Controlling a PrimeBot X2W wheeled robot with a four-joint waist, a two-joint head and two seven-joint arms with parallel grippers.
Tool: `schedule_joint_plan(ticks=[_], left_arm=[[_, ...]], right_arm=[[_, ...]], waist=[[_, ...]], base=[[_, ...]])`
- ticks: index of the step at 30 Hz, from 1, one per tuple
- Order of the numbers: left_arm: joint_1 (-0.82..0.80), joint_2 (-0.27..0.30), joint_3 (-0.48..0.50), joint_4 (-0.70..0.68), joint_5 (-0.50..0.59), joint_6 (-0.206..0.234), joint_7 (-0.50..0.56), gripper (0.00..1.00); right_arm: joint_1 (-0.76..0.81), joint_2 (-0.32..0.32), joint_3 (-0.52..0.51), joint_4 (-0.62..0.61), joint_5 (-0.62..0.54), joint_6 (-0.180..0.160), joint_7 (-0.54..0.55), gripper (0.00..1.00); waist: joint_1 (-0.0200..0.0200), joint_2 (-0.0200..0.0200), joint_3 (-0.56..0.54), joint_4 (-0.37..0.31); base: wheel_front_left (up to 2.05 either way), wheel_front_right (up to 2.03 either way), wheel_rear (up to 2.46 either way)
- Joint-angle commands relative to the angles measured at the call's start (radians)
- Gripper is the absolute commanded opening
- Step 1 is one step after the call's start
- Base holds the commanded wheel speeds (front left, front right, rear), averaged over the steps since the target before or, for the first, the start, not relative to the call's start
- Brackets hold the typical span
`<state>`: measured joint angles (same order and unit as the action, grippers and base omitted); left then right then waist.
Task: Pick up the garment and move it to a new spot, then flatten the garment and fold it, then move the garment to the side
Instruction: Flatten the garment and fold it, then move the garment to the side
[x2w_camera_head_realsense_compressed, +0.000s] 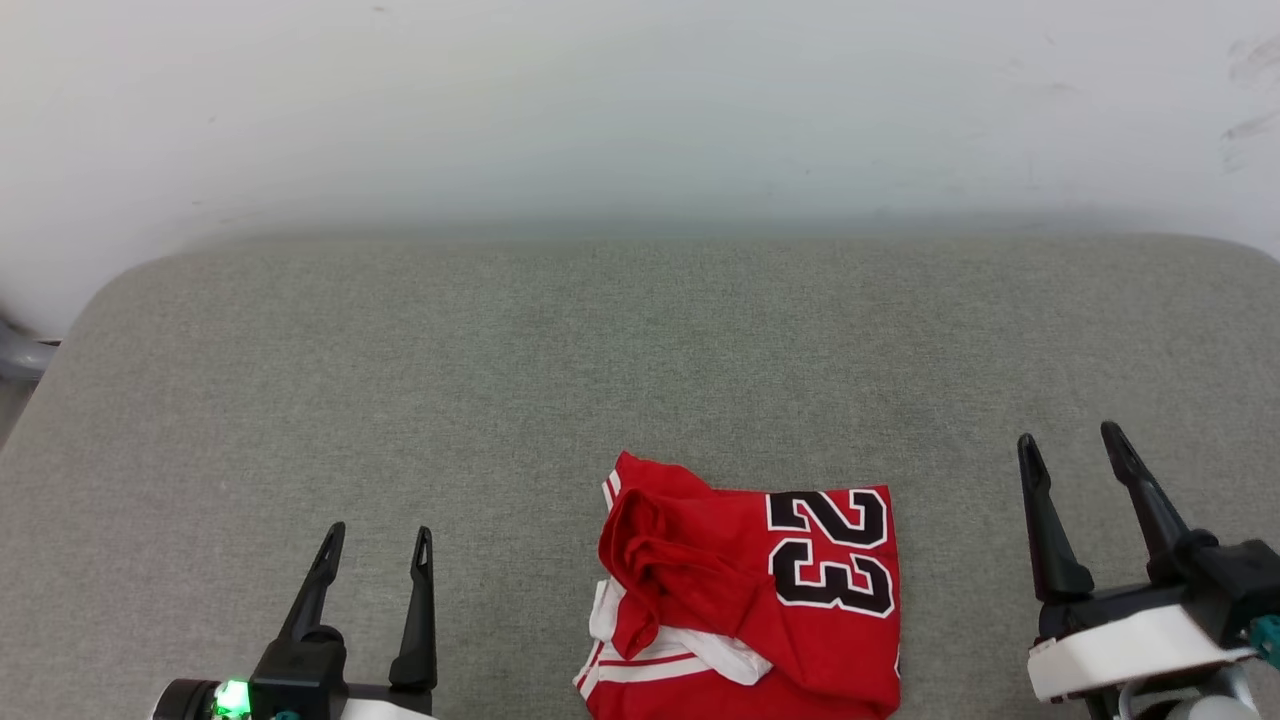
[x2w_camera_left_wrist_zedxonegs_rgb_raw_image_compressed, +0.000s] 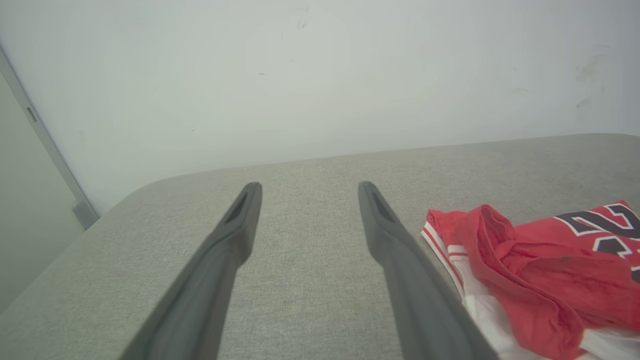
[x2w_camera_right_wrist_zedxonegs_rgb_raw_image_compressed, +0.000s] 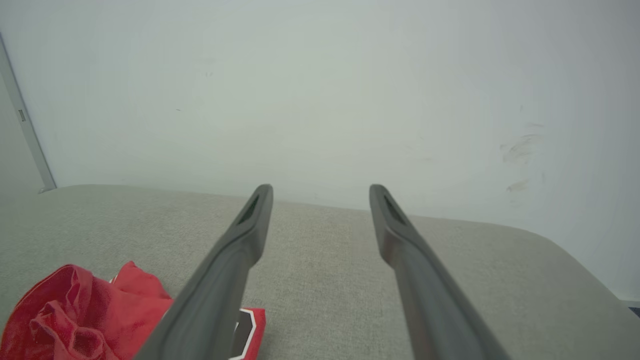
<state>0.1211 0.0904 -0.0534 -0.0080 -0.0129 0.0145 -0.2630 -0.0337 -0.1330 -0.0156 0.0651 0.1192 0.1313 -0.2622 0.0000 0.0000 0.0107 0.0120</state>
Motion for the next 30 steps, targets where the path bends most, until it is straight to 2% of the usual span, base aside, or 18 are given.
schedule_joint_plan(ticks=[1,11,22,30], left_arm=[[0.012,0.005,0.006,-0.008,-0.003,0.003,-0.002,1.0],[0.038,0.004,0.013,-0.017,-0.002,-0.001,-0.002,1.0],[0.034,0.002,0.011,-0.001,0.0,-0.002,-0.002,1.0],[0.018,-0.003,0.006,0.005,-0.003,-0.005,-0.002,1.0]], right_arm=[[0.032,0.016,-0.011,-0.017,-0.004,-0.001,-0.002,1.0],[0.15,0.066,-0.024,-0.054,-0.013,-0.001,-0.003,1.0],[0.147,0.073,-0.022,-0.054,-0.047,-0.001,-0.003,1.0],[-0.002,-0.016,-0.067,-0.094,-0.039,-0.001,-0.003,1.0]], waist=[[0.0,0.0,-0.003,-0.001],[0.0,0.0,-0.013,0.007],[0.0,0.0,-0.012,0.019],[0.0,0.0,-0.007,0.033]], base=[[0.0,0.0,0.0],[0.0,0.0,0.0],[0.0,0.0,0.0],[0.0,0.0,0.0]])
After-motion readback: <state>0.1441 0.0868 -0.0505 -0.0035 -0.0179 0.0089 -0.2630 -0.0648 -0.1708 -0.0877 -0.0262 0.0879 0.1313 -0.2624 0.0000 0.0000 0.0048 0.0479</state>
